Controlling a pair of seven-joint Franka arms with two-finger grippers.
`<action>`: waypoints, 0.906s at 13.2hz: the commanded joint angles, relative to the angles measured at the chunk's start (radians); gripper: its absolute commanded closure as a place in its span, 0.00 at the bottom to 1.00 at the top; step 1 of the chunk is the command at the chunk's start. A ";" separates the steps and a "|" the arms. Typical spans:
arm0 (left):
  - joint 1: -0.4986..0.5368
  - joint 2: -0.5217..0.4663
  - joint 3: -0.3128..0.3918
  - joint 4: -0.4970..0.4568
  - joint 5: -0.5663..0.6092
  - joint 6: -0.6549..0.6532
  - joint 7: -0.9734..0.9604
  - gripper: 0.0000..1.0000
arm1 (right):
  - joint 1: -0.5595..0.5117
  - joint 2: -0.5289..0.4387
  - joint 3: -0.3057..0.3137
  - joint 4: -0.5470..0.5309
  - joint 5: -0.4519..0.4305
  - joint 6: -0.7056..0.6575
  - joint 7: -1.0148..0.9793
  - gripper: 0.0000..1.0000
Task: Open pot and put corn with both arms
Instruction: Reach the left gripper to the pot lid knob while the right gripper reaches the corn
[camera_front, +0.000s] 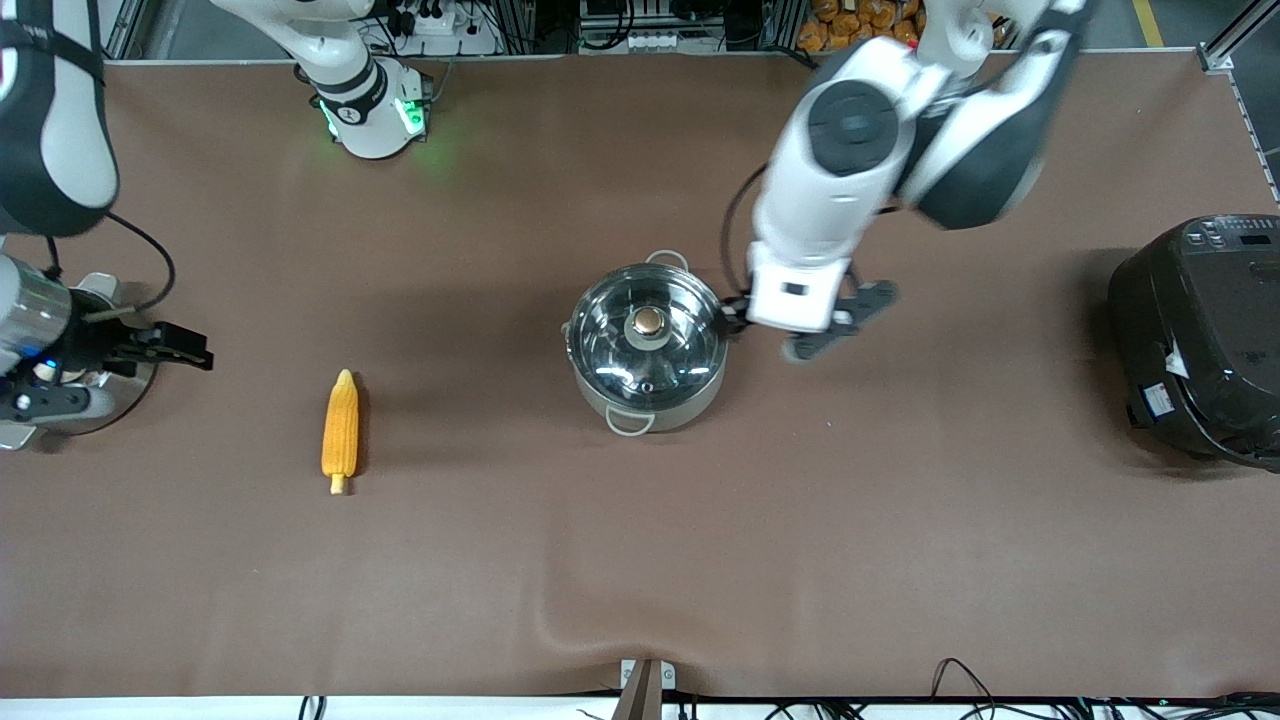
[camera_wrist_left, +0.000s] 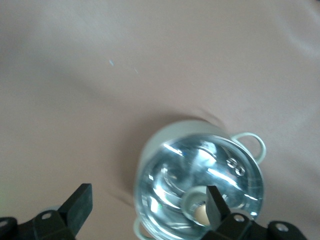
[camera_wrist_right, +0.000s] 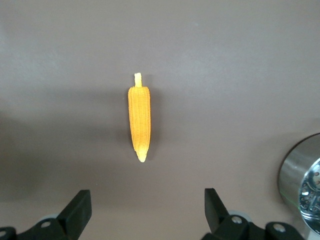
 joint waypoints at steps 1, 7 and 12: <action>-0.084 0.085 0.019 0.039 -0.010 0.052 -0.069 0.00 | 0.000 0.090 0.014 0.011 0.011 0.081 -0.026 0.00; -0.162 0.175 0.021 0.036 -0.004 0.080 -0.138 0.00 | 0.101 0.259 0.011 -0.096 -0.006 0.380 0.022 0.00; -0.179 0.206 0.022 0.036 -0.001 0.120 -0.155 0.00 | 0.106 0.267 0.009 -0.235 -0.144 0.505 0.029 0.00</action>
